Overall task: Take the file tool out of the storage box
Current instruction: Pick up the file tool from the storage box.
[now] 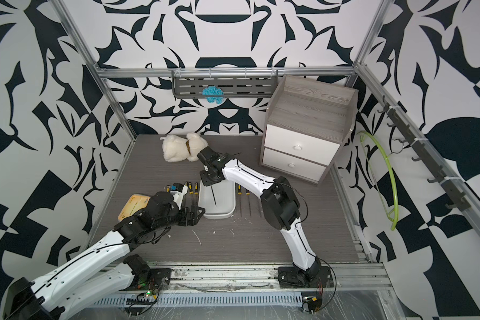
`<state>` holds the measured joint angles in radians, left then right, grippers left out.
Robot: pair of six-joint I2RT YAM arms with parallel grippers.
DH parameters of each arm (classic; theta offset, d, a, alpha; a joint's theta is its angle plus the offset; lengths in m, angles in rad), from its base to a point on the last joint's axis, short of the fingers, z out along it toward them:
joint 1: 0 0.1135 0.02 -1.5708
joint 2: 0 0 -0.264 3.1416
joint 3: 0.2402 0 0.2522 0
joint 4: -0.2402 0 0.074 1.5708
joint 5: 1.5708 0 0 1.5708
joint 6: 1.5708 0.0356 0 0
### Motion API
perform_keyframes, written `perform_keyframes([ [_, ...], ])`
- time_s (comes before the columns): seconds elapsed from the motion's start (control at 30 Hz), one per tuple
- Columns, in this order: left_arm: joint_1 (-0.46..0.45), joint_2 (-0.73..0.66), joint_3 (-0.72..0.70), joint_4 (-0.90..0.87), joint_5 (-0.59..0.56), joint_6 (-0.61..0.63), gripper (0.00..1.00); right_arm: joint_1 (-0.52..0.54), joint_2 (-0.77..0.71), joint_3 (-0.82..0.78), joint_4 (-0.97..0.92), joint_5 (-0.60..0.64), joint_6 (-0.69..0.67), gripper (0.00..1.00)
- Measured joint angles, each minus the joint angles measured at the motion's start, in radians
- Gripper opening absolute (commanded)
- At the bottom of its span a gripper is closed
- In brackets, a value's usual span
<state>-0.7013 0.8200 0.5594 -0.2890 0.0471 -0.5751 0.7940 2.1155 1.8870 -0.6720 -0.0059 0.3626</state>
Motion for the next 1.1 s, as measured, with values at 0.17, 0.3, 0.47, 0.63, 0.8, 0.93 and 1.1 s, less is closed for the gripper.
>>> perform_keyframes([
  [0.17, 0.000, -0.056, -0.035, 0.101, 0.050, -0.005, 0.91, 0.000, -0.160, -0.132, 0.096, -0.036, 0.006, 0.00],
  [0.3, 0.001, -0.031, -0.060, 0.171, 0.095, -0.027, 0.90, 0.000, -0.310, -0.289, 0.201, -0.090, 0.042, 0.00],
  [0.47, 0.002, 0.017, -0.093, 0.278, 0.140, -0.095, 0.82, 0.000, -0.457, -0.455, 0.340, -0.188, 0.129, 0.00],
  [0.63, 0.007, 0.022, -0.184, 0.460, 0.182, -0.214, 0.74, 0.004, -0.501, -0.530, 0.447, -0.251, 0.204, 0.00],
  [0.8, 0.007, 0.015, -0.193, 0.540, 0.220, -0.260, 0.66, 0.009, -0.502, -0.549, 0.488, -0.270, 0.235, 0.00],
  [0.93, 0.008, 0.002, -0.193, 0.571, 0.236, -0.269, 0.59, 0.009, -0.492, -0.549, 0.518, -0.281, 0.245, 0.00],
  [1.1, 0.007, 0.005, -0.193, 0.577, 0.244, -0.270, 0.45, 0.009, -0.480, -0.549, 0.536, -0.288, 0.259, 0.00],
])
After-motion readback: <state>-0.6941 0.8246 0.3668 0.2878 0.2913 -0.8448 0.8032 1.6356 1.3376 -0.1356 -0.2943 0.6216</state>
